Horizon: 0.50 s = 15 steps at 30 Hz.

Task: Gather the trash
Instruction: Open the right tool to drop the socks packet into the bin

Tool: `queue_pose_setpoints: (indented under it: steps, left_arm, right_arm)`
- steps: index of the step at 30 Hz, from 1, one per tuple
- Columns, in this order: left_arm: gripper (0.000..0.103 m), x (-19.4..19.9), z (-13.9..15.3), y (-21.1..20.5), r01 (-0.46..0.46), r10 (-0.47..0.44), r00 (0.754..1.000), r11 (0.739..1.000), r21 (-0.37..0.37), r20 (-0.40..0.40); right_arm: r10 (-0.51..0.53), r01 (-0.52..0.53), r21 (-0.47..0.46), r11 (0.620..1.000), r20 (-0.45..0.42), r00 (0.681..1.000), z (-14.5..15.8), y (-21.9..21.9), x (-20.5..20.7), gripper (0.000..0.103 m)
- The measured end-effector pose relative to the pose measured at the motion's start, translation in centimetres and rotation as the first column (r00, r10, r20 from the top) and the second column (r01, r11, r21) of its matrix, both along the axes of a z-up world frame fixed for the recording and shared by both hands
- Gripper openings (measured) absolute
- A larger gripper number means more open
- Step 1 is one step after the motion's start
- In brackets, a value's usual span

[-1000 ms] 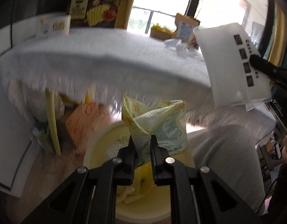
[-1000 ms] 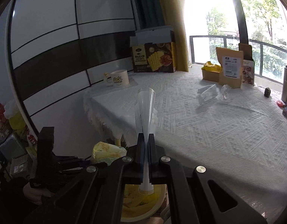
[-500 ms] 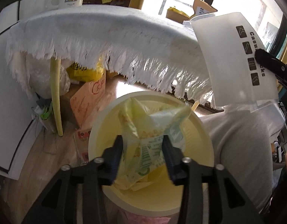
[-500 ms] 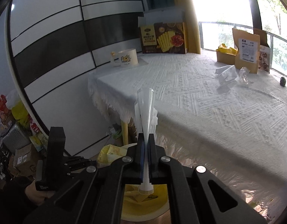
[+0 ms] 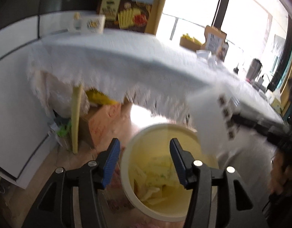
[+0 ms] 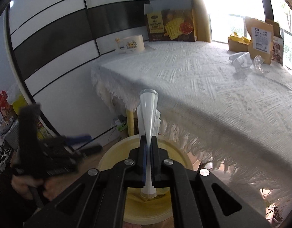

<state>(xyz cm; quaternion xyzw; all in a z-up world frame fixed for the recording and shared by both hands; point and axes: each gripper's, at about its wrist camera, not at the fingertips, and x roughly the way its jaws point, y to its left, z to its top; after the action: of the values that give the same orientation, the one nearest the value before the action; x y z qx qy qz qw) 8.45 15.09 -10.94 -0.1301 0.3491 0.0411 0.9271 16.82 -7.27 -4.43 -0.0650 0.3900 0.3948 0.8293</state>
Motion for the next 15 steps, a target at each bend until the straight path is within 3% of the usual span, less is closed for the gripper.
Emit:
queue_pose_setpoints:
  steps: [5, 12, 15]
  left_arm:
    - [0.056, -0.8, 2.3, 0.8, -0.028, 0.027, 0.998, 0.999, 0.015, 0.06]
    - [0.057, -0.6, 2.3, 0.5, -0.015, 0.014, 0.999, 1.0, 0.028, 0.047]
    - [0.057, -0.5, 2.3, 0.0, -0.006, 0.003, 0.999, 0.998, 0.06, 0.044]
  right_arm:
    - [0.028, -0.031, -0.052, 0.998, -0.057, 0.998, -2.9, 1.3, -0.2, 0.003]
    - [0.032, -0.045, -0.101, 0.994, -0.129, 0.991, -4.8, 2.0, 0.0, 0.003]
    - [0.024, -0.037, -0.113, 0.993, -0.111, 0.994, -4.5, 2.0, -0.2, 0.016]
